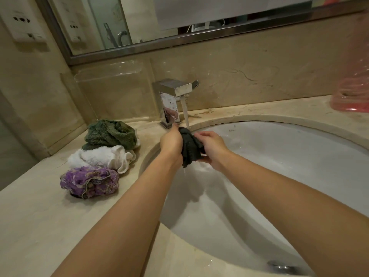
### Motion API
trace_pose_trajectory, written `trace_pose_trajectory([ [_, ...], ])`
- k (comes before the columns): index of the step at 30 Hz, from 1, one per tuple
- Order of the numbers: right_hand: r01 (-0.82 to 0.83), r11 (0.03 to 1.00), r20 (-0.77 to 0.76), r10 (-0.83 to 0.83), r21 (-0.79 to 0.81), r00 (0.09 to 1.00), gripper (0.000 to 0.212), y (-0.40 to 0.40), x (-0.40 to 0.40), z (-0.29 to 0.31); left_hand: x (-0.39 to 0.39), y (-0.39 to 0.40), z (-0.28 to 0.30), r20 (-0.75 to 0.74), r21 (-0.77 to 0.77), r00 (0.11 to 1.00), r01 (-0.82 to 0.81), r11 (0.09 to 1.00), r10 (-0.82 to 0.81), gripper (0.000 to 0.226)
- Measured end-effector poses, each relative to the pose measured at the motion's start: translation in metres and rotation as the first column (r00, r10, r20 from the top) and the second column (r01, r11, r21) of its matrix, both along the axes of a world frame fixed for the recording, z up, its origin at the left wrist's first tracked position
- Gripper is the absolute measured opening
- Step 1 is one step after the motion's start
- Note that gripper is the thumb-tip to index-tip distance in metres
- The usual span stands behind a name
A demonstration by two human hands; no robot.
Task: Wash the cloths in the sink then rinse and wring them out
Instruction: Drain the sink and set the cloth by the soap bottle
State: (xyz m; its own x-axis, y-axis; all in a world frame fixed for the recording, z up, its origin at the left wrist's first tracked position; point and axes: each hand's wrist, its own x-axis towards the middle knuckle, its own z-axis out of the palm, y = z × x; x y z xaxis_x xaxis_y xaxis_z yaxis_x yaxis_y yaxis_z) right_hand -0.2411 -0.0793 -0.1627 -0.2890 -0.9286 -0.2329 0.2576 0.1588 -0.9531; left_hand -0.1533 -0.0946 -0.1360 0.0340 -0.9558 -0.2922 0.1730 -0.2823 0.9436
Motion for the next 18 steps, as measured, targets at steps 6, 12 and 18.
trace_pose_trajectory([
  [6,0.187,0.981,-0.045,-0.185,0.05,0.982,0.023,-0.005,-0.004,-0.008,0.001,-0.006,0.001,-0.101,0.011,0.994,-0.048,0.999,0.049,0.034],
  [12,-0.219,0.975,0.149,0.222,-0.035,0.964,0.049,0.002,0.0,0.005,-0.003,0.002,0.005,-0.042,-0.064,0.999,-0.032,0.997,0.029,0.036],
  [18,-0.008,0.995,0.338,0.041,-0.097,0.94,0.033,-0.006,0.018,0.003,-0.006,0.006,0.003,0.226,-0.372,0.961,-0.064,0.926,0.158,0.034],
])
